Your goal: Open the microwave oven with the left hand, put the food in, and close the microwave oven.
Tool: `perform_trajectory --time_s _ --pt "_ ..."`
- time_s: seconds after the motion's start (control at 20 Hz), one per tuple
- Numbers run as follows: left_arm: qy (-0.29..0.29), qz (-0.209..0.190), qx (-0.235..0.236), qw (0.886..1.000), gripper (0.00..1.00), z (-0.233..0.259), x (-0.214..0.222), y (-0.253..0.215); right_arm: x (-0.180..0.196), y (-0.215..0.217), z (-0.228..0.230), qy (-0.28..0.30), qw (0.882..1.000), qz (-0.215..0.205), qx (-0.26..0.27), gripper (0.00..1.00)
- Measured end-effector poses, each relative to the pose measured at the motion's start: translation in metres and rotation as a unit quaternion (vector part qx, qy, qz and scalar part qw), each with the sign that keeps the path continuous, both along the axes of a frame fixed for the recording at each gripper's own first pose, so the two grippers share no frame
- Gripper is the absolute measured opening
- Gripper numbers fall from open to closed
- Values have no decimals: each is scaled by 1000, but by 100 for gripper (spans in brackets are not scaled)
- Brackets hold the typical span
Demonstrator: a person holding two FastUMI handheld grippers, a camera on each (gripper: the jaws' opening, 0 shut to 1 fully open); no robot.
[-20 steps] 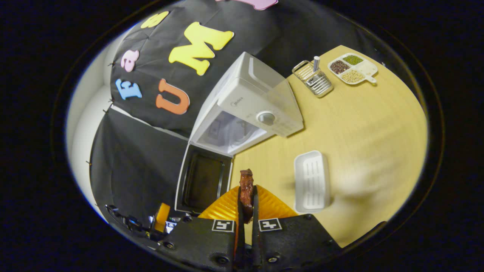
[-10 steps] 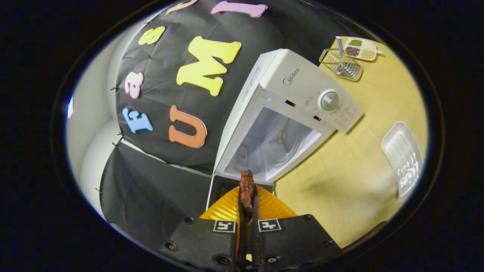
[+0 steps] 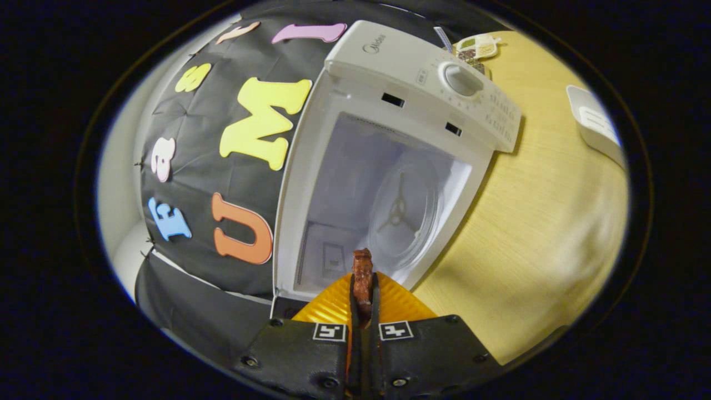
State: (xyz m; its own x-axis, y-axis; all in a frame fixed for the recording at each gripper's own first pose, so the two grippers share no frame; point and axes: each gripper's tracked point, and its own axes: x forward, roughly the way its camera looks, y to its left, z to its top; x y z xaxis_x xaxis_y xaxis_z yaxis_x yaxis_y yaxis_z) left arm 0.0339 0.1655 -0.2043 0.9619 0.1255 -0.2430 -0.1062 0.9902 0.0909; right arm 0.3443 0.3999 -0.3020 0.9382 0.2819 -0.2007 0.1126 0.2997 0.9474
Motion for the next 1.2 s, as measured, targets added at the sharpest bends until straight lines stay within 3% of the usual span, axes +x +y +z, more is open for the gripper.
perform_trajectory --time_s 0.3,0.4,0.45,0.5,0.55,0.65,0.7,0.95,1.0,1.05,1.1,1.15,1.2 --pt "5 -4 -5 1000 94 -6 3 3 60 -11 -24 9 996 -86 11 8" --pt "10 -8 -4 1000 94 -10 6 1 71 -1 -37 25 996 -82 -8 8" --pt "10 -9 -7 1000 94 -11 7 0 75 -1 -41 28 996 -88 -18 0" --pt "12 -9 -12 1000 94 -12 8 -1 80 -4 -47 31 994 -99 -20 9" --pt "13 -8 -13 1000 94 -14 8 -2 85 -6 -53 29 994 -101 -21 1" --pt "12 -7 -16 1000 94 -16 9 -4 92 -13 -54 15 994 -107 -30 3" --pt "12 -6 -20 1000 94 -19 9 -3 95 -15 -55 10 993 -108 -44 12" --pt "12 -2 -28 1000 94 -21 15 -4 100 -16 -56 -19 981 -95 -165 7" --pt "9 0 -27 1000 94 -19 15 -3 100 -15 -57 -19 978 -88 -186 19" --pt "8 1 -28 1000 94 -19 16 -2 102 -16 -57 -21 975 -85 -204 8" --pt "9 2 -29 1000 94 -19 17 -3 102 -17 -60 -17 972 -79 -222 23" --pt "9 2 -29 1000 94 -20 17 -3 102 -16 -59 -19 970 -75 -231 19" --pt "9 2 -29 1000 94 -20 18 -3 105 -16 -59 -26 968 -71 -240 24"
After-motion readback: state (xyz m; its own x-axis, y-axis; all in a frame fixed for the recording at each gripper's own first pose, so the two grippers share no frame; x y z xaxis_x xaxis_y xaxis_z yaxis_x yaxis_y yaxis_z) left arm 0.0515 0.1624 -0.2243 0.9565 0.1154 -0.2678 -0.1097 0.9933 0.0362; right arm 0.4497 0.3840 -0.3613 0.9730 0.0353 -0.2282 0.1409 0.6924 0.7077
